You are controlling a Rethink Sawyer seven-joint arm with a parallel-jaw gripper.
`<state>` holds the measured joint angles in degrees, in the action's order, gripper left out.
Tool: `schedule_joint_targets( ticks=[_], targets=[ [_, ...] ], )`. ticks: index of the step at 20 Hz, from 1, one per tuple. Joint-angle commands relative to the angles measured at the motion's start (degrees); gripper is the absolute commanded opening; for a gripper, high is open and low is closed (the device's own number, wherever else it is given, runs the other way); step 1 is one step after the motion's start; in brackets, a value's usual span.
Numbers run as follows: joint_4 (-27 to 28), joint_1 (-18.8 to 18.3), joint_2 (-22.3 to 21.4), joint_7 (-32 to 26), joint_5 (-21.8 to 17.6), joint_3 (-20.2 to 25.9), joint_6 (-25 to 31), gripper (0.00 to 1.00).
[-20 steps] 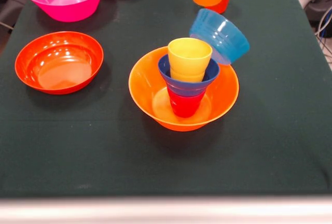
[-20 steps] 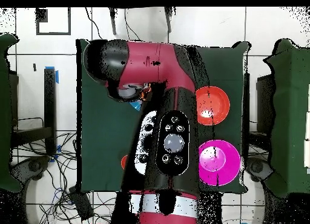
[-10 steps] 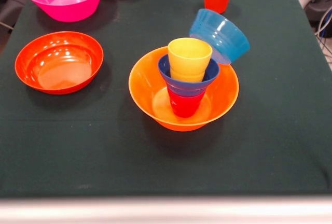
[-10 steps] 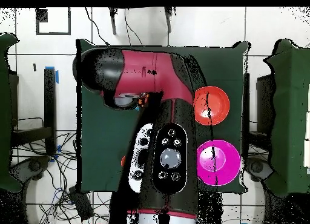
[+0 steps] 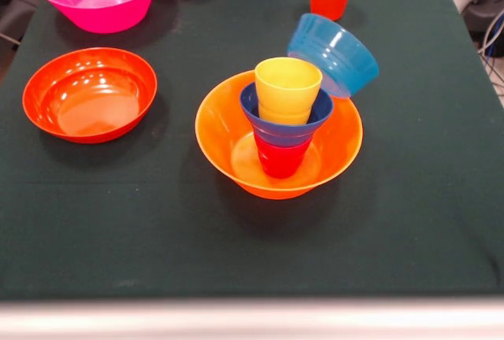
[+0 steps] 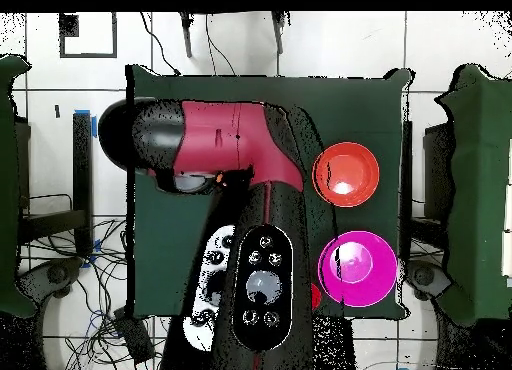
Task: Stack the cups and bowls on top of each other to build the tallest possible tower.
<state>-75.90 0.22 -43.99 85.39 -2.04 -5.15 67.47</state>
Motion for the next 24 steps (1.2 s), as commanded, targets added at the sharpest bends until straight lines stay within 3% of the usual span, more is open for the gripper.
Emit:
schedule_joint_targets(
  ticks=[1, 10, 14, 24],
  targets=[
    [-9.03, -0.48, -1.62, 3.69, -1.35, 2.44, -4.76, 0.0],
    [-3.13, -2.12, 4.99, 3.88, -2.14, 3.96, -5.77, 0.0],
    [-0.86, -3.21, 9.15, 3.93, -2.69, 4.62, -9.97, 0.0],
    [1.36, -3.83, 10.52, 2.9, -2.52, 4.7, -9.27, 0.0]
  ],
)
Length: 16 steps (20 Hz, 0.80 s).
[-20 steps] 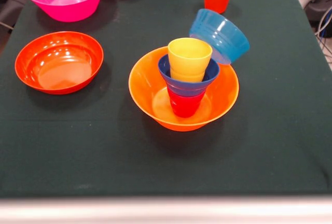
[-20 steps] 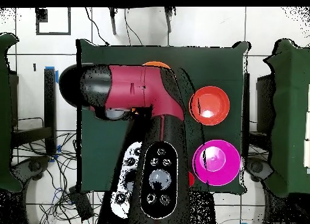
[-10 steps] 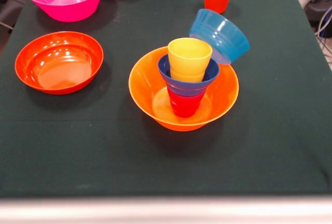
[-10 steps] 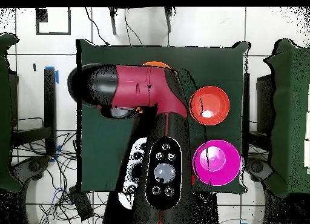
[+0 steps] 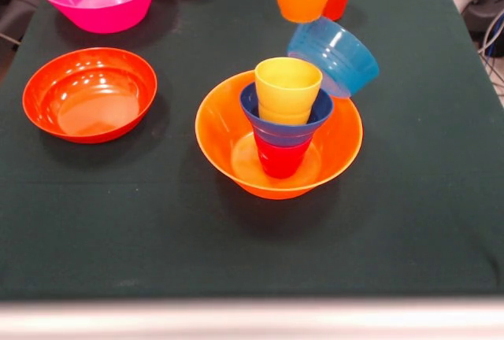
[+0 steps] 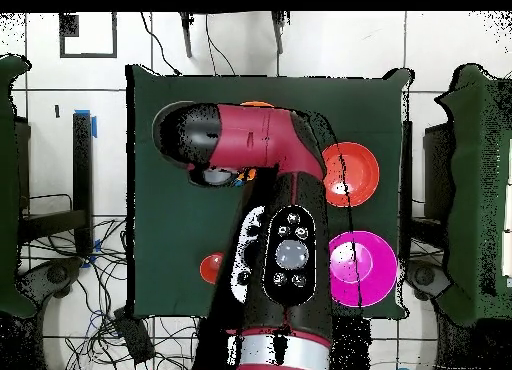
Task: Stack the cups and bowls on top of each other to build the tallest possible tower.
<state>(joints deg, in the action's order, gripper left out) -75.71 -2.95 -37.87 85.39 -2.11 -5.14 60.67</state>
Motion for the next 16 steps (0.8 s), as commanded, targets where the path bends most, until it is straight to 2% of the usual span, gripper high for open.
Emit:
schedule_joint_targets(
  ticks=[1, 7, 9, 16],
  targets=[
    [1.15, -0.64, 4.24, 2.91, -2.48, 4.5, -2.14, 0.0],
    [1.92, -0.54, 3.67, 2.83, -1.43, 4.83, -0.21, 0.0],
    [3.63, -0.28, 4.66, 3.27, -1.5, 4.76, 0.91, 0.0],
    [5.12, -0.28, 6.14, 3.84, -1.08, 4.88, -0.05, 0.0]
  ],
)
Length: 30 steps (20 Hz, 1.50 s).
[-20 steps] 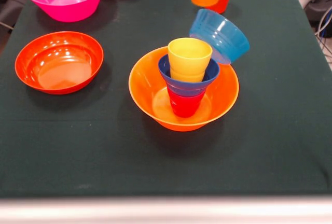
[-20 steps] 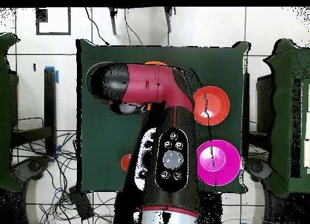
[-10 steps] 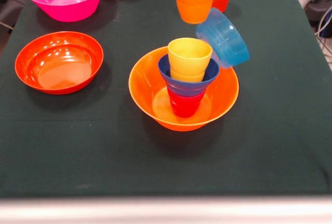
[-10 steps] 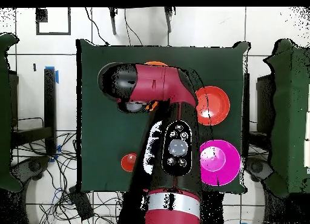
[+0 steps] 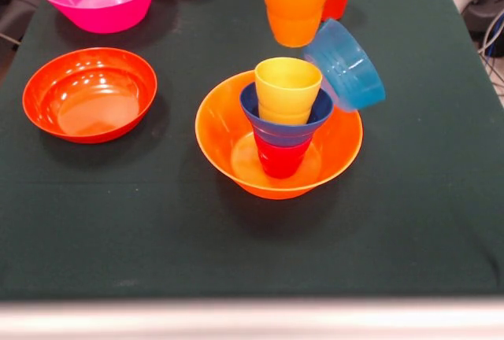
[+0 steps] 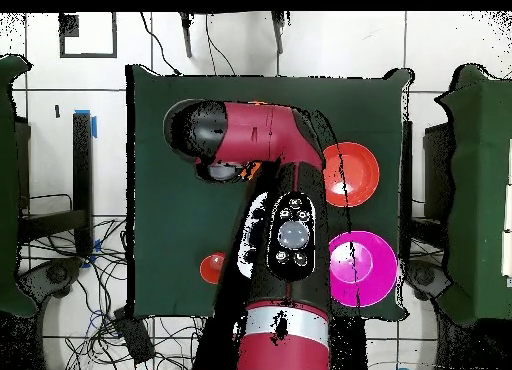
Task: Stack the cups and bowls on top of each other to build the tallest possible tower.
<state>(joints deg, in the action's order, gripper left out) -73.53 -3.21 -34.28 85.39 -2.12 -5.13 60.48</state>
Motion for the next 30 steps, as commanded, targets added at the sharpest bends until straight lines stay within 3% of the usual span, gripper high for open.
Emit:
schedule_joint_targets(
  ticks=[1, 6, 17, 24, 25, 30],
  targets=[
    [2.76, -0.24, 2.36, 3.58, -0.84, 5.03, 0.05, 0.0],
    [5.92, -0.8, 4.13, 2.54, -1.38, 5.07, 0.73, 0.0],
    [6.47, -0.98, 5.63, 1.74, -1.88, 4.9, -1.25, 0.0],
    [10.13, -0.36, 8.22, 2.05, -2.01, 4.74, 1.19, 0.0],
    [10.39, -0.32, 8.38, 1.87, -1.84, 4.68, 1.53, 1.0],
    [10.55, 0.0, 8.46, 2.05, -1.86, 4.51, 1.12, 1.0]
  ],
)
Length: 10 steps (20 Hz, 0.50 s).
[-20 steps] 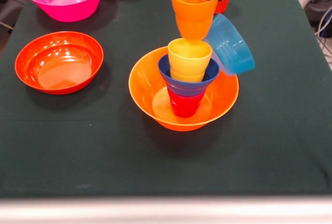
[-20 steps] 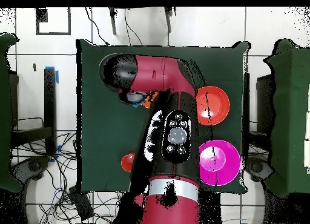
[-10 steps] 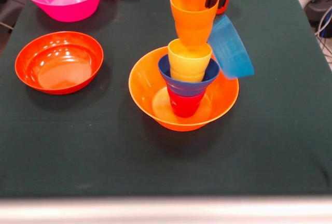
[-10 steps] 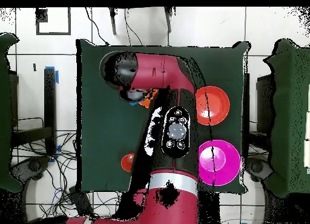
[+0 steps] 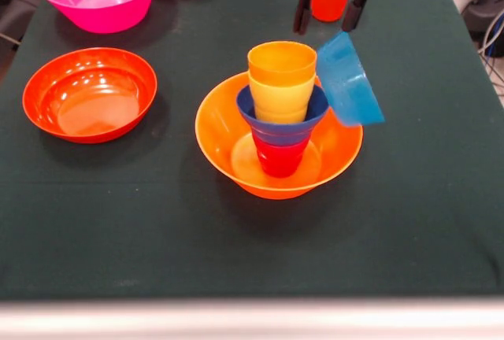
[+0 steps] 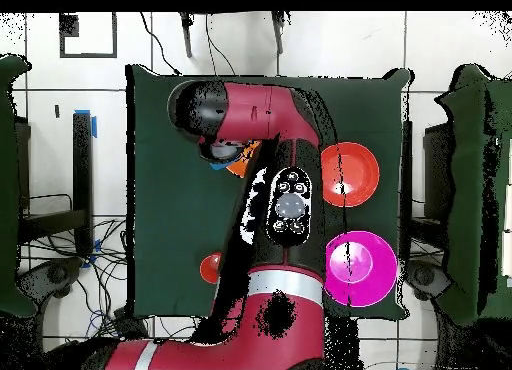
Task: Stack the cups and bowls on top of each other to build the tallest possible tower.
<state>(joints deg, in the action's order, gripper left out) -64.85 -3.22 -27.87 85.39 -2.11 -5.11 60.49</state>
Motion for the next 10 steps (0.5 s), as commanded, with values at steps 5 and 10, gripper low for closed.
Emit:
schedule_joint_targets(
  ticks=[5, 10],
  targets=[
    [2.77, 0.28, 2.53, 1.62, -2.0, 4.56, 1.48, 1.0],
    [4.38, 0.71, 3.48, 2.18, -1.97, 4.43, 1.93, 1.0]
  ],
)
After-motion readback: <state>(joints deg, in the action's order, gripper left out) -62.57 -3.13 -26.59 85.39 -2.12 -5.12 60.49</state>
